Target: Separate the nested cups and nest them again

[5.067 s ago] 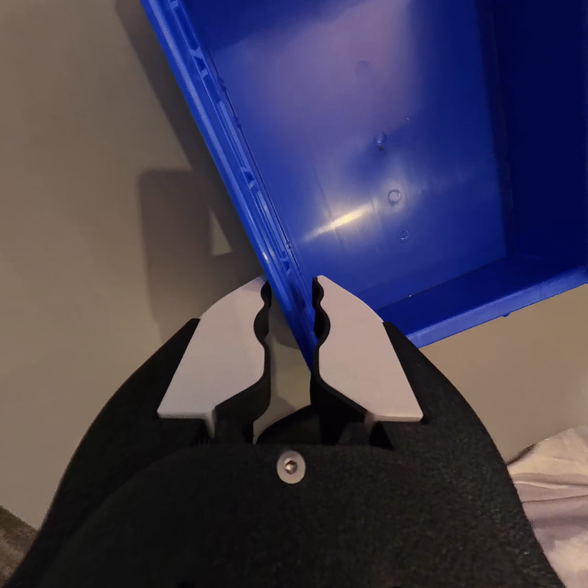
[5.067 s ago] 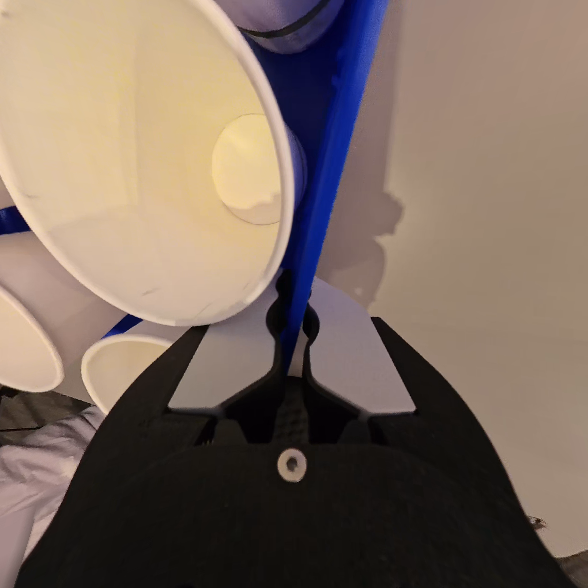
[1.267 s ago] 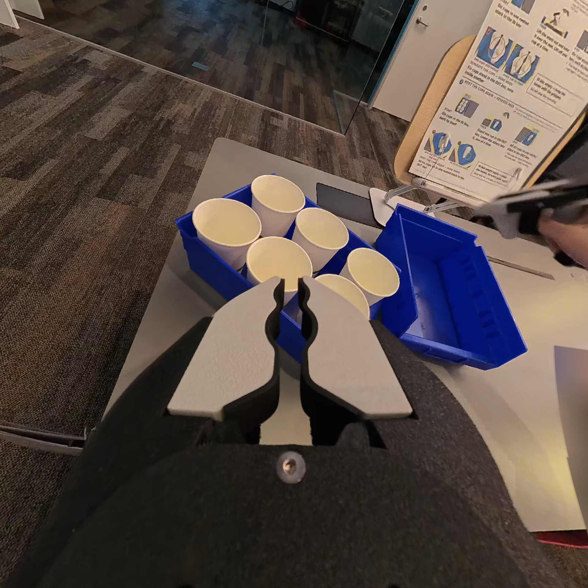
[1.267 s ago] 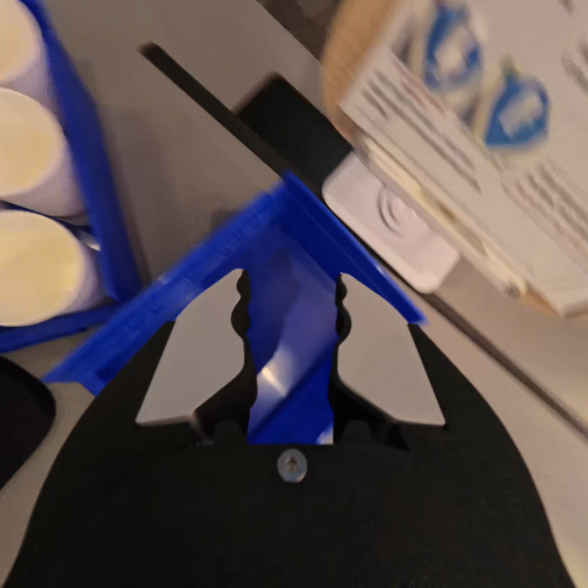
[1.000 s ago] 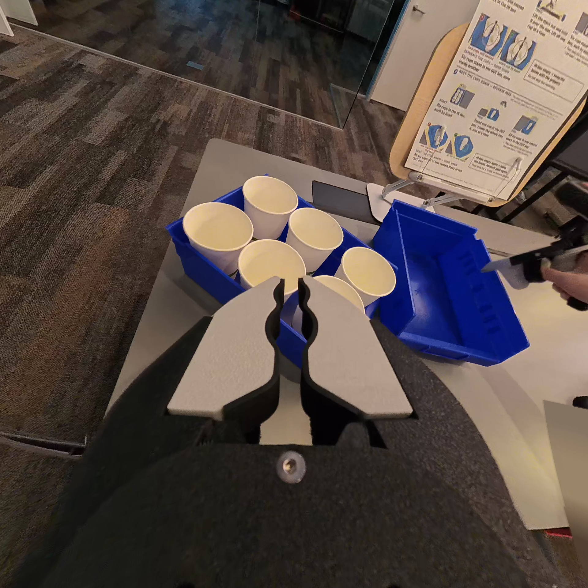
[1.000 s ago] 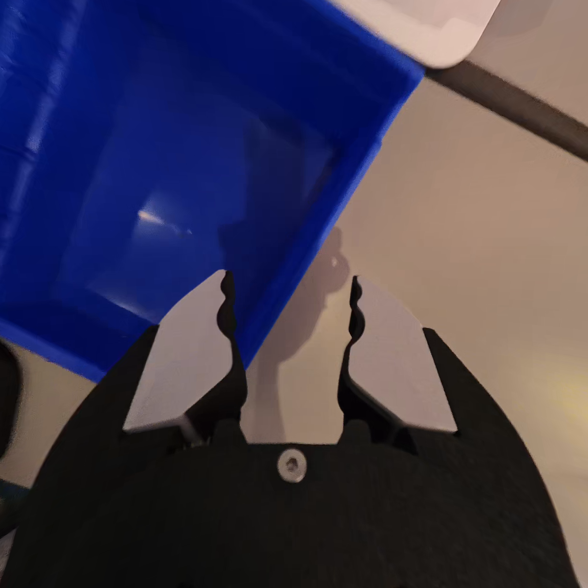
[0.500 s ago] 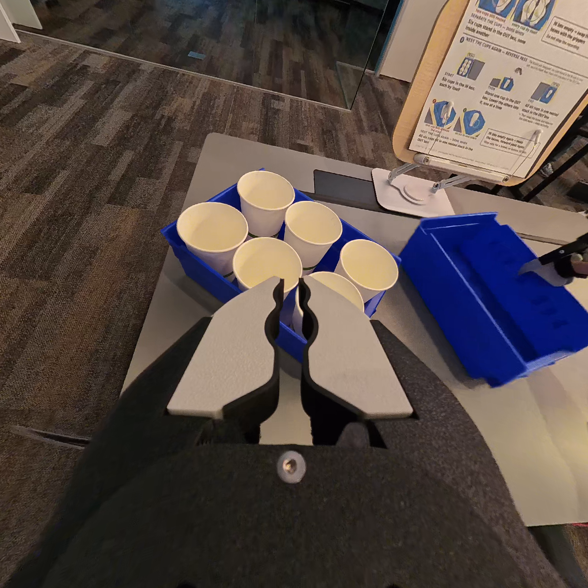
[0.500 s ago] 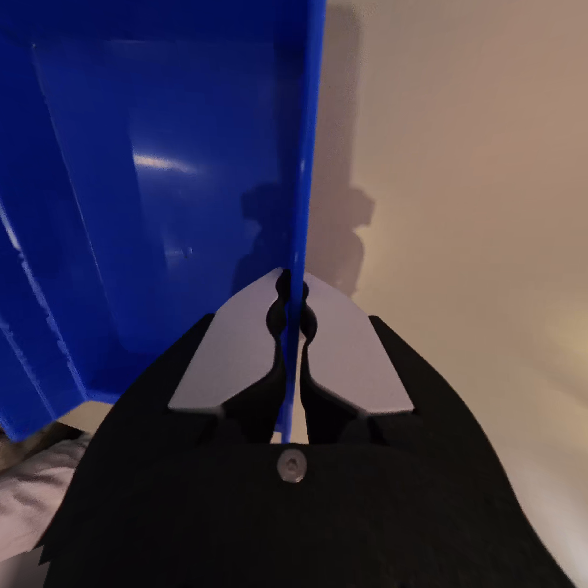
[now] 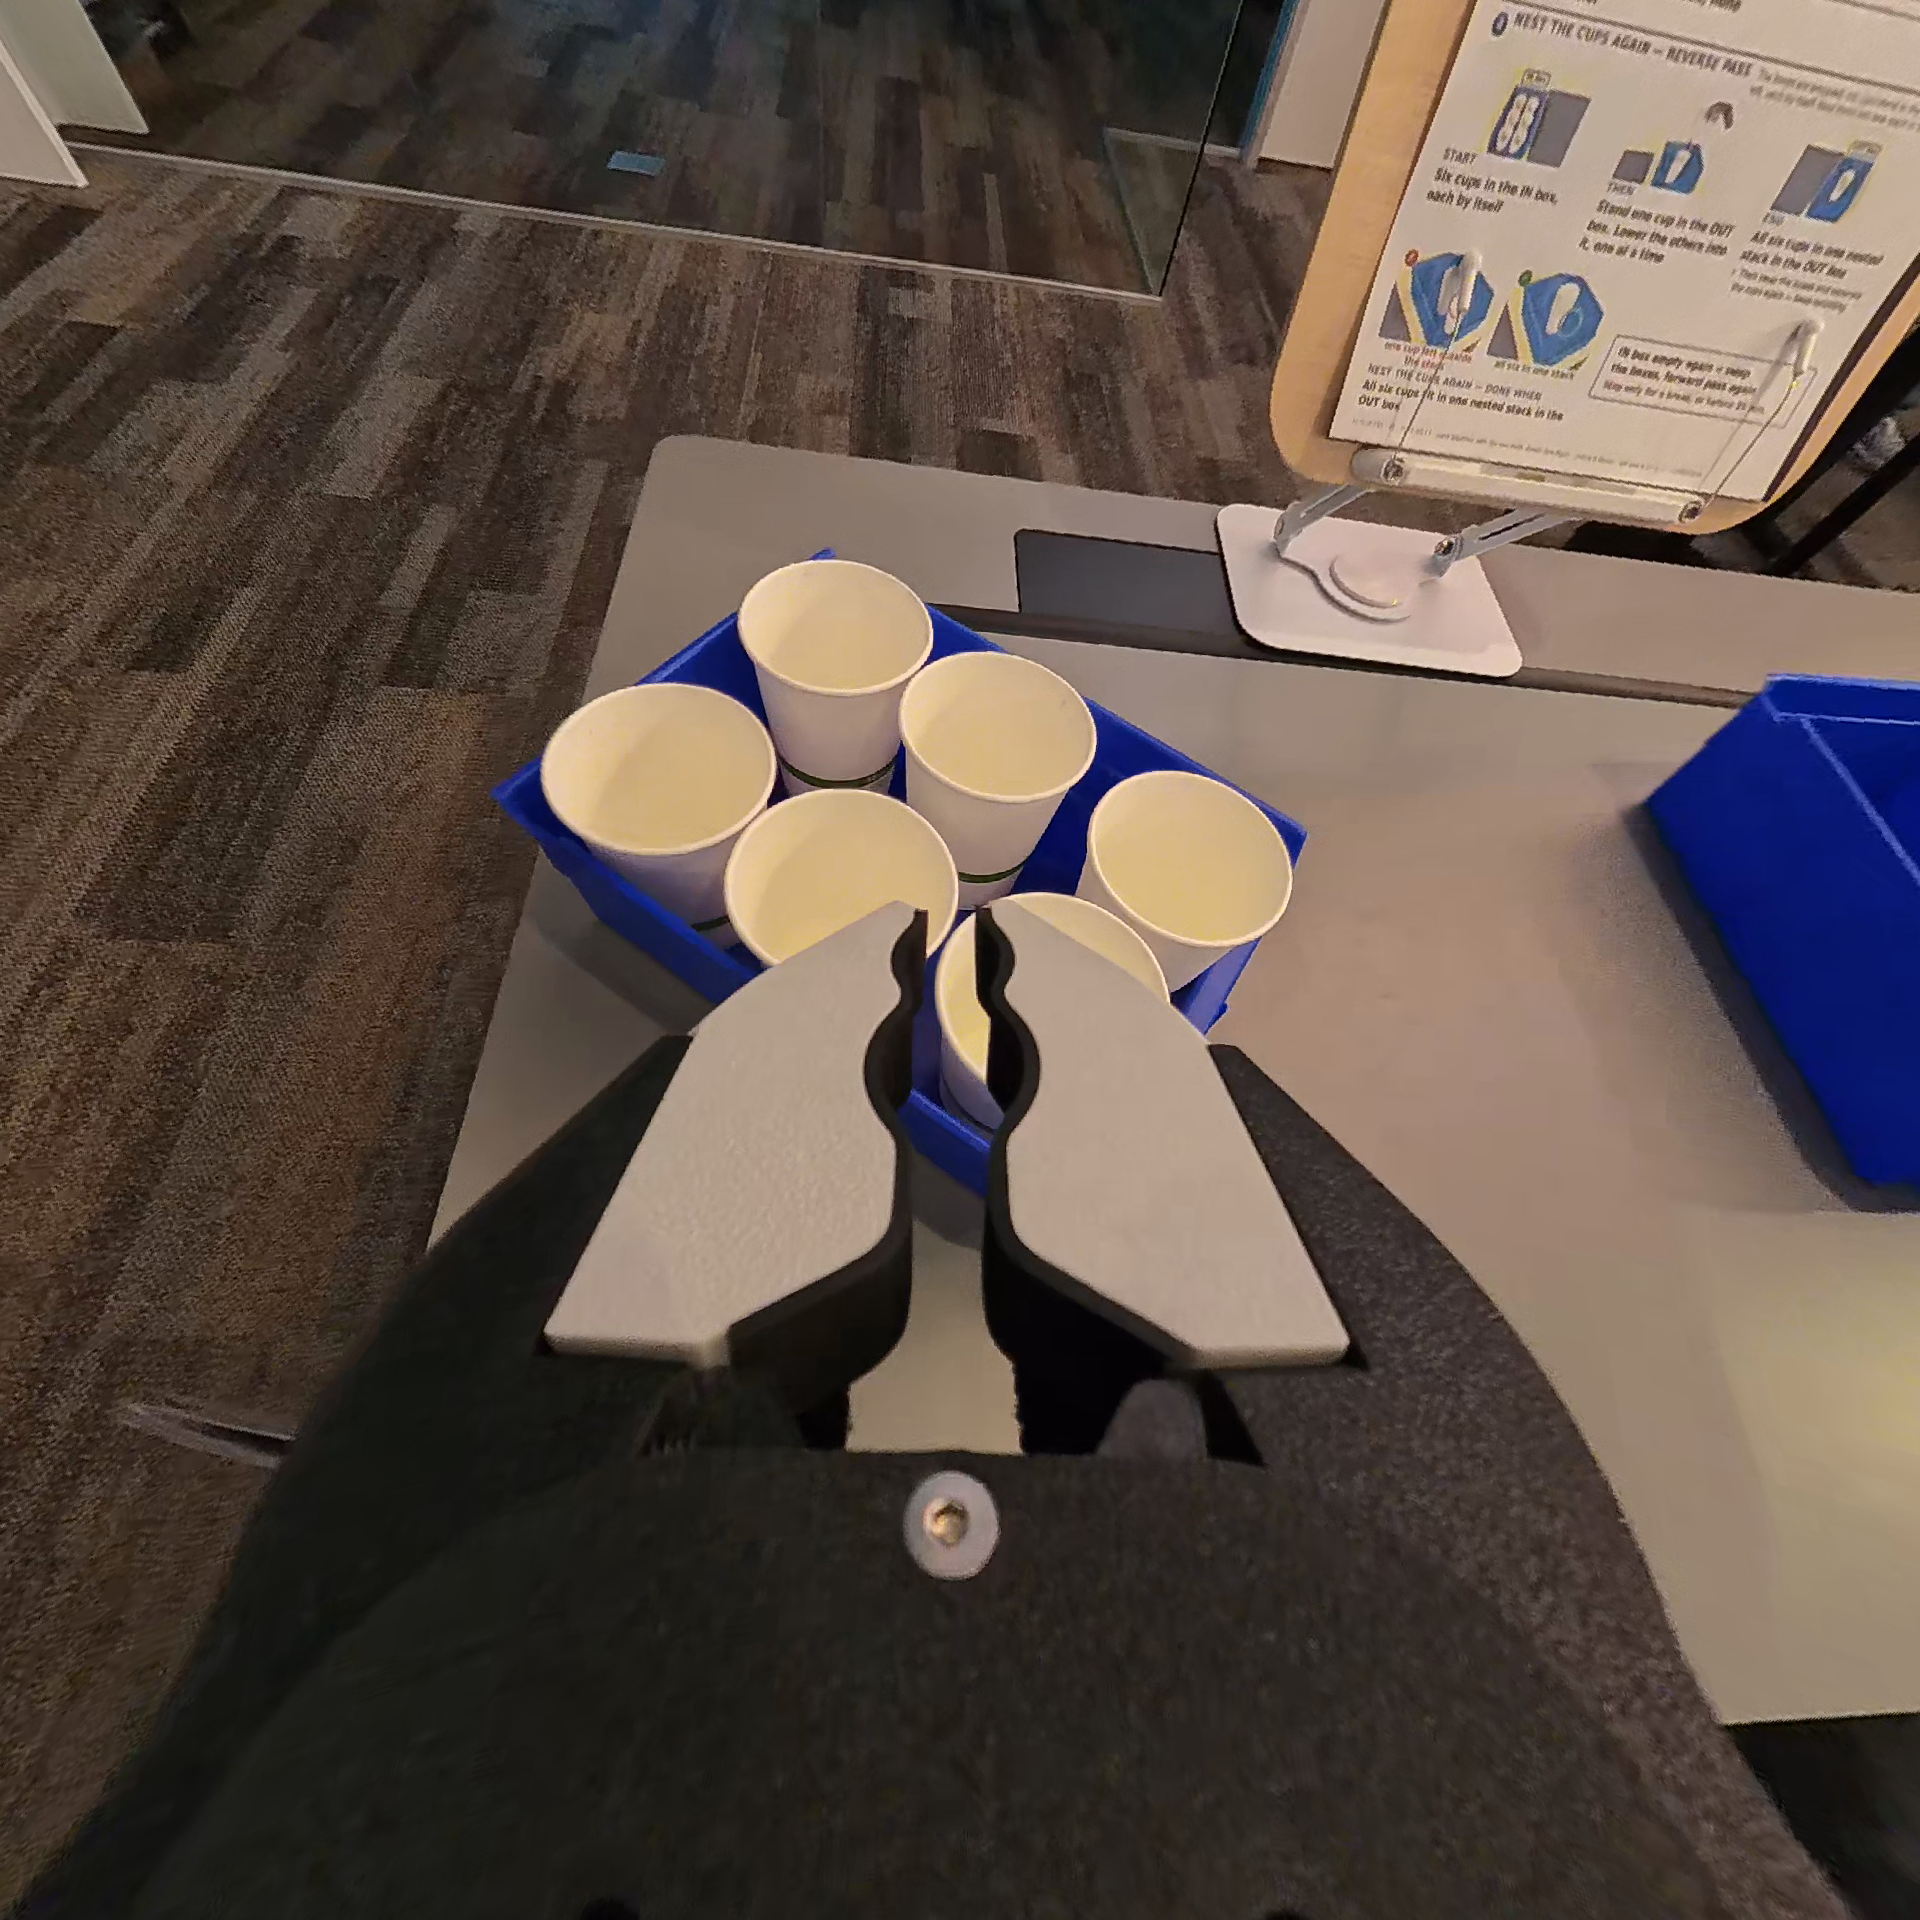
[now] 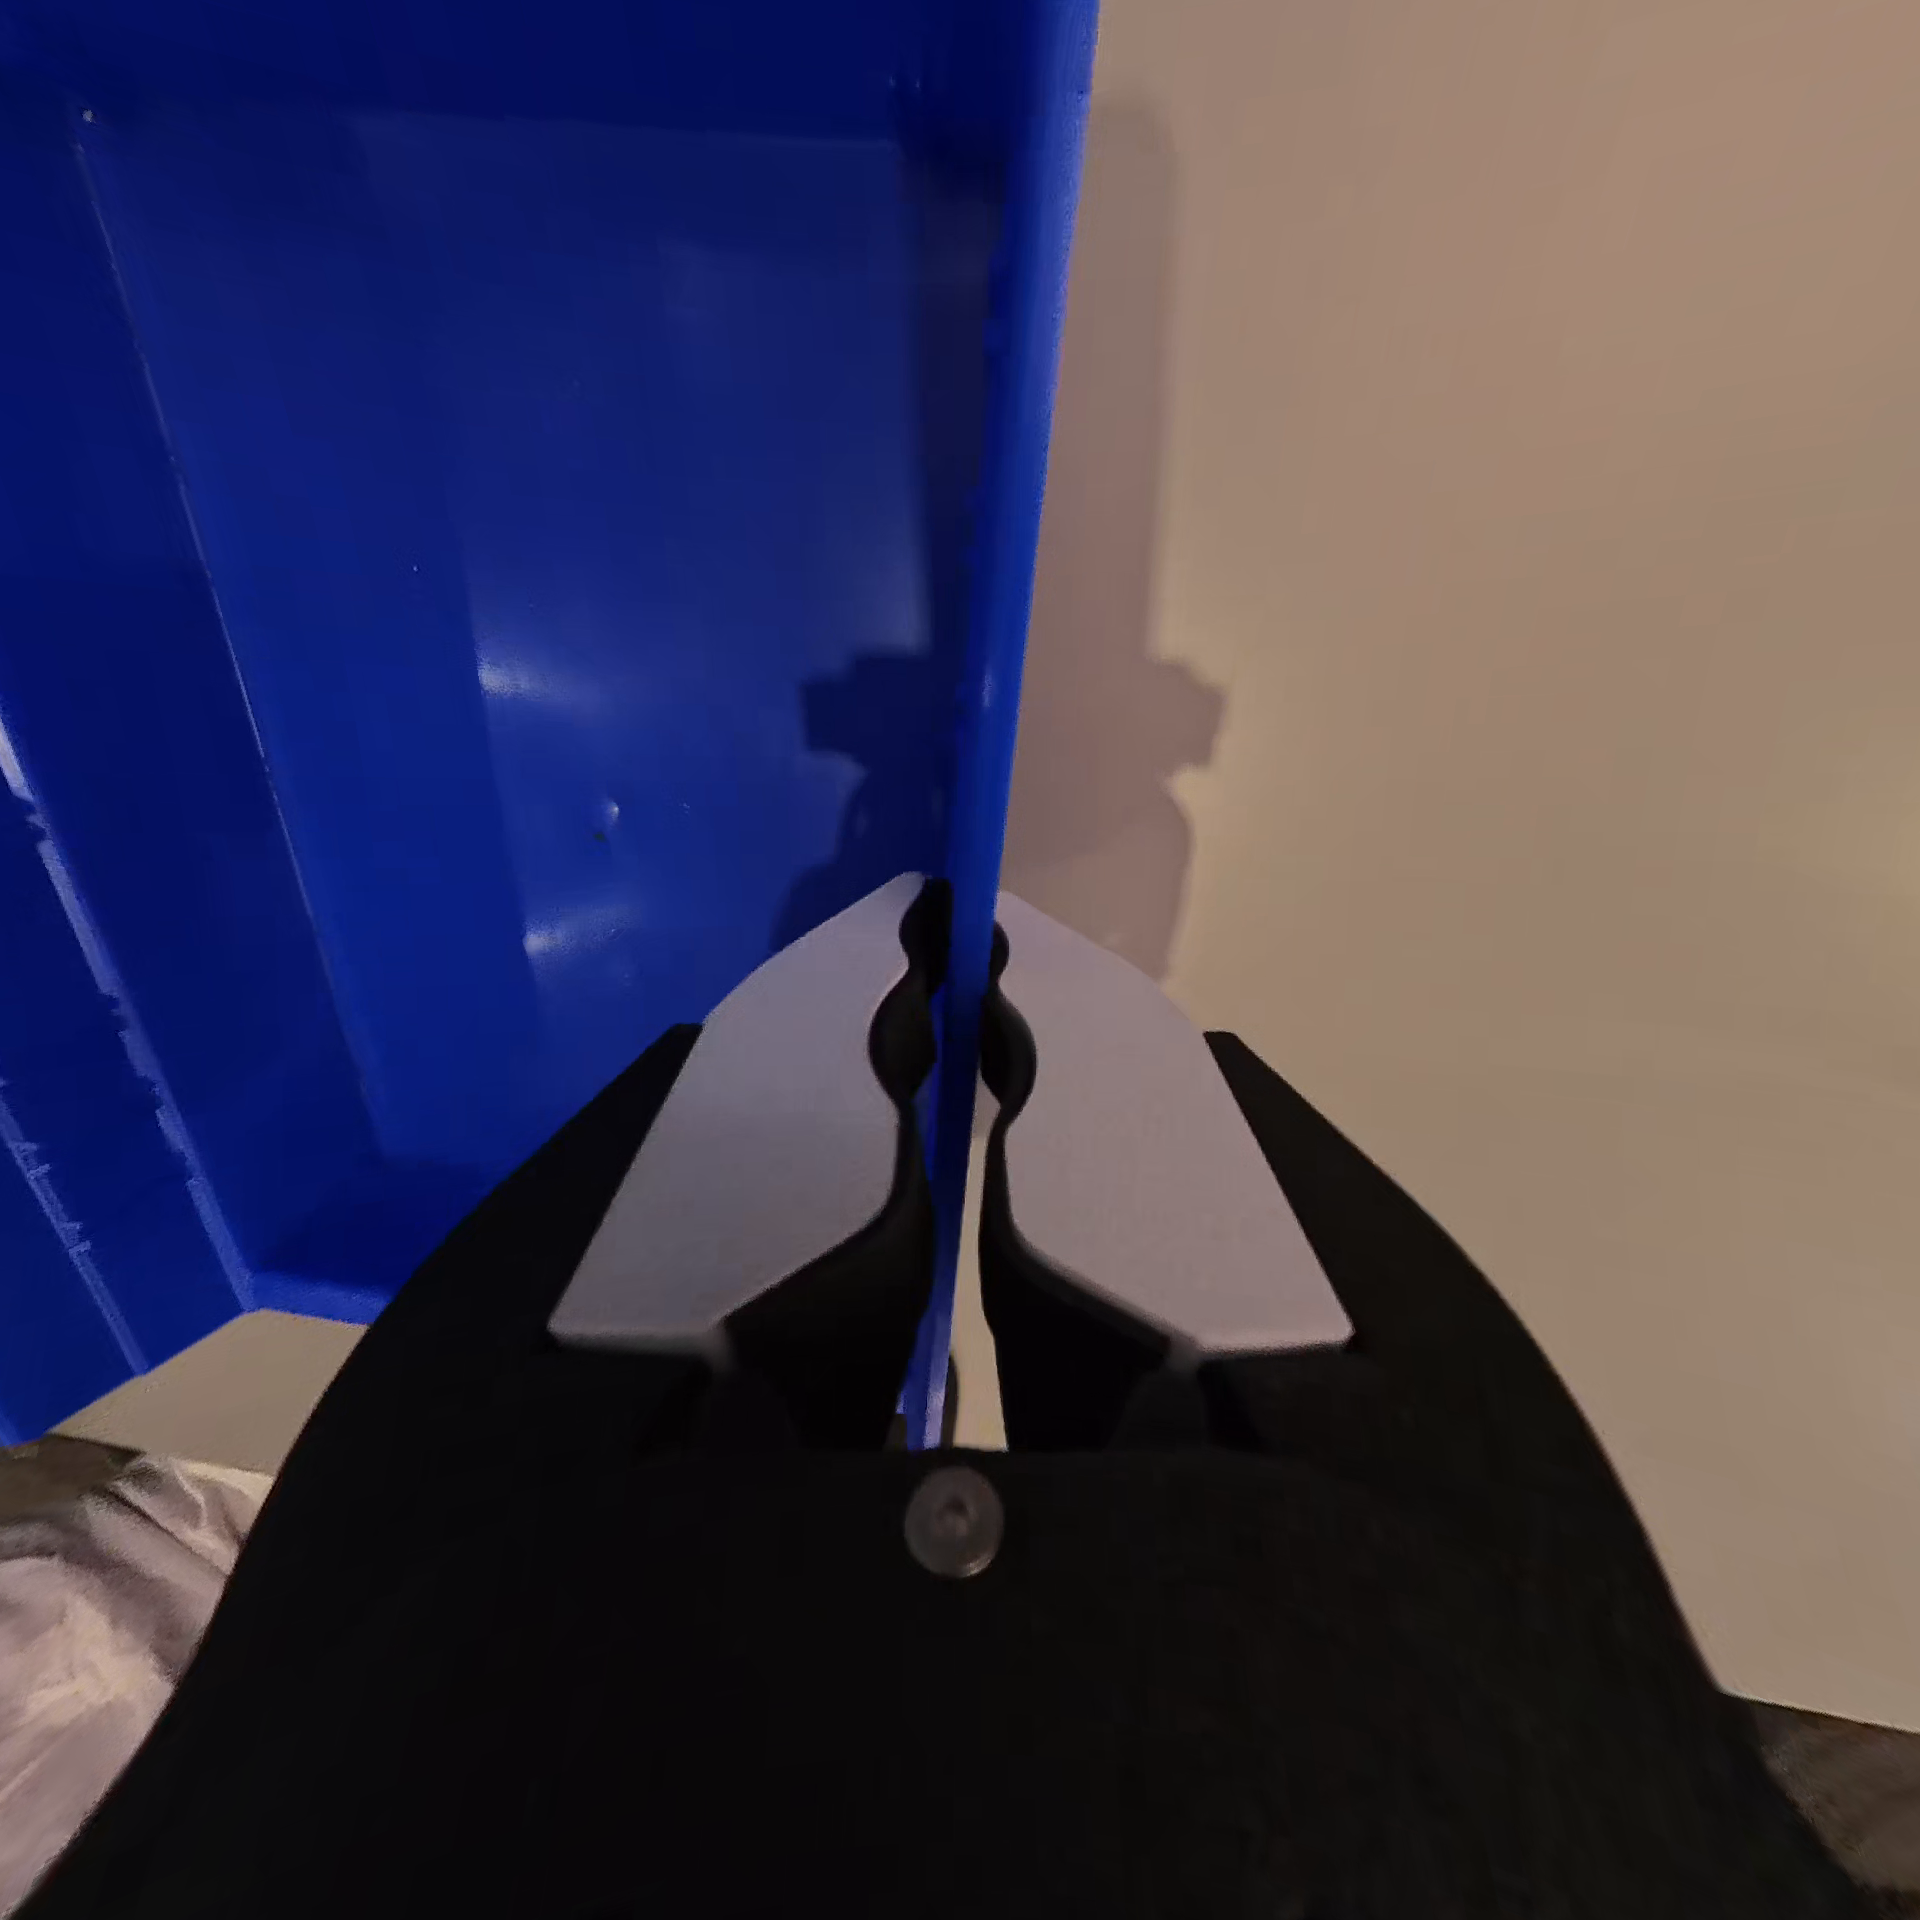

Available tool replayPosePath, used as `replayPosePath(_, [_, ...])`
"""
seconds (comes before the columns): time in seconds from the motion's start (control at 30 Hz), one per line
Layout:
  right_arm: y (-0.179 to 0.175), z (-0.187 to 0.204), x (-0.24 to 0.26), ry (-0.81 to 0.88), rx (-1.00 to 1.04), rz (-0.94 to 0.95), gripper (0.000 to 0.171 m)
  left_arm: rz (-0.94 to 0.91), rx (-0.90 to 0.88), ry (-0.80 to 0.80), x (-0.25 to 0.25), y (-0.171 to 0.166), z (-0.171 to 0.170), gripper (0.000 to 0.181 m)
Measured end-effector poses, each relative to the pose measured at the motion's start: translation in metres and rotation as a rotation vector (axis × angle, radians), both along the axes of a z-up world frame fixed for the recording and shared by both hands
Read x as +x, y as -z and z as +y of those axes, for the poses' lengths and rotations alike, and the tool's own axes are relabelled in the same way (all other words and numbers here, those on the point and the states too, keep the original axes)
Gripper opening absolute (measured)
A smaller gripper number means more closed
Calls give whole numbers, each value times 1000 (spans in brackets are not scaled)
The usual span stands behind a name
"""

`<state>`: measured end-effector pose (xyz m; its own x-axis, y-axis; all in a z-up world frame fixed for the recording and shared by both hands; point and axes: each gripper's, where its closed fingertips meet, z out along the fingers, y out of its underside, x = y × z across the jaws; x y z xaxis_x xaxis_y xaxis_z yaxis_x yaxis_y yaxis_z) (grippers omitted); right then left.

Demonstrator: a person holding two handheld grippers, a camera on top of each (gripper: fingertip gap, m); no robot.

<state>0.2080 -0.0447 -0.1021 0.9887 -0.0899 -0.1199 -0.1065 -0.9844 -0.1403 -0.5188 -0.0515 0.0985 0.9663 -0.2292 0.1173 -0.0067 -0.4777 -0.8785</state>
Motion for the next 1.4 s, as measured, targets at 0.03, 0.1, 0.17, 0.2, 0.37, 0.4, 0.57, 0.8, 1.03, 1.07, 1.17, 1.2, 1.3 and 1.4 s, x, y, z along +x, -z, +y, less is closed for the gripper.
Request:
replayPosePath(0.03, [0,-4,11,19,0,-3,4,9,-1,1,2,0,0,8])
replayPosePath(0.1, [0,-11,29,45,6,-2,4,29,-5,3,7,-1,1,8])
replayPosePath(0.17, [0,-14,43,73,12,4,4,49,-8,4,11,-1,3,8])
replayPosePath(0.2, [0,-15,49,81,15,0,4,58,-11,5,13,-1,3,8])
replayPosePath(0.37, [1,-15,68,99,23,-3,4,101,-28,3,21,0,5,10])
replayPosePath(0.4, [1,-15,70,97,24,-5,4,107,-29,3,22,0,6,10])
replayPosePath(0.57, [1,-13,77,95,27,-1,4,109,-32,-3,25,-1,6,11])
replayPosePath(0.8, [1,-14,84,85,55,-23,5,98,-37,-15,20,1,5,12])
replayPosePath(1.03, [-50,12,93,-31,354,-320,20,96,-55,-43,13,4,5,19])
replayPosePath(1.07, [-75,20,88,-37,467,-362,24,98,-62,-53,11,6,5,21])
replayPosePath(1.17, [-165,35,46,-71,885,-410,27,103,-99,-93,0,14,8,31])
replayPosePath(1.2, [-192,34,26,-99,1017,-406,32,99,-120,-104,-4,18,9,32])
replayPosePath(1.3, [-248,25,-38,-198,1333,-390,48,69,-224,-141,-18,40,16,32])
replayPosePath(1.4, [-264,18,-84,-265,1429,-375,46,37,-372,-156,-28,70,20,32])
